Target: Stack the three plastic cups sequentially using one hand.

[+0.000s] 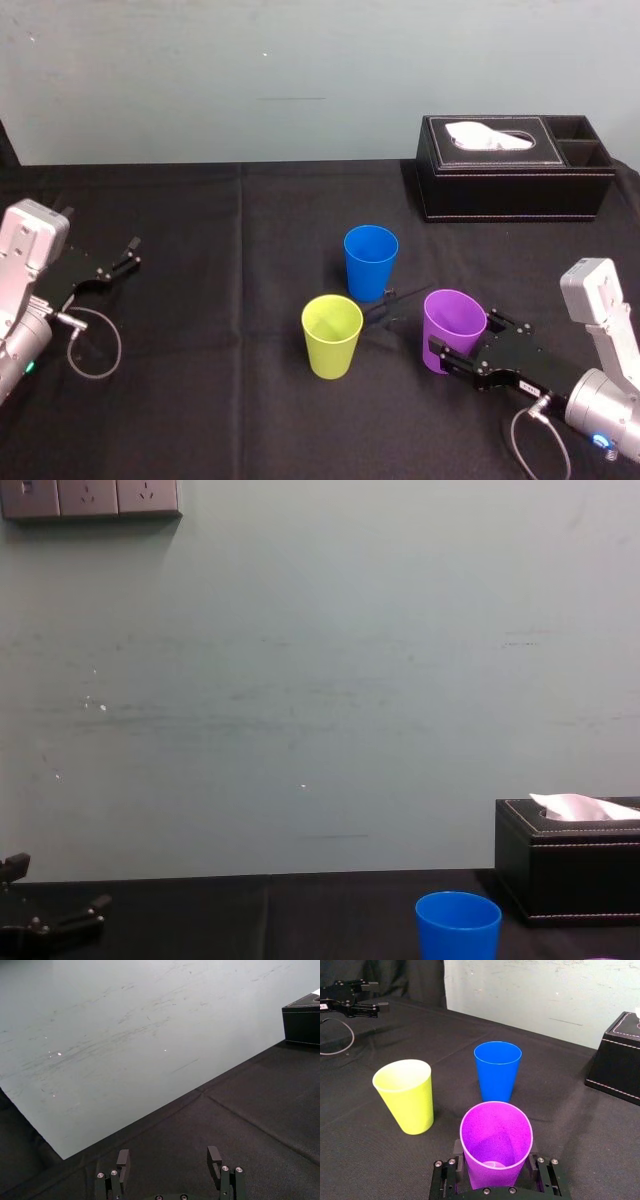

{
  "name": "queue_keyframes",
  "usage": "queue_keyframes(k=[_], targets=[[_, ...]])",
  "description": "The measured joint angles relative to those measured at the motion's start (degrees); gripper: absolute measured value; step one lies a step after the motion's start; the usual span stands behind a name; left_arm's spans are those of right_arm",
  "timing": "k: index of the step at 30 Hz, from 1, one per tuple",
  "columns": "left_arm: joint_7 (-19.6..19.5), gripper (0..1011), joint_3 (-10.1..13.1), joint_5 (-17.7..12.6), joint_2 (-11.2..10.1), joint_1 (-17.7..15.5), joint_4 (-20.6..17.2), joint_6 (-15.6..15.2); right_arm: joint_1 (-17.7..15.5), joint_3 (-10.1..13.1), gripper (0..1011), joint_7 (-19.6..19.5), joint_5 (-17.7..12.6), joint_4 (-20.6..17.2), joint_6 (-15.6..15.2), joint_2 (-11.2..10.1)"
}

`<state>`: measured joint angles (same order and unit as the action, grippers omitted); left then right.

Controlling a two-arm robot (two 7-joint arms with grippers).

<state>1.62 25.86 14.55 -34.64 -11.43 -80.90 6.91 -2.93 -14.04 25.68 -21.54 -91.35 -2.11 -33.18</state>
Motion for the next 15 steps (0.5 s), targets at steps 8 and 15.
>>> queue_keyframes(k=[8,15], targets=[[0.00,1010,0.00,0.00,0.00,0.00,0.00,0.00,0.00,0.00,722,0.00,0.00,0.00,0.00,0.00],[0.00,1010,0.00,0.00,0.00,0.00,0.00,0.00,-1.79,1.44,722,-1.78,-0.13,-3.66,-0.62,-0.45]])
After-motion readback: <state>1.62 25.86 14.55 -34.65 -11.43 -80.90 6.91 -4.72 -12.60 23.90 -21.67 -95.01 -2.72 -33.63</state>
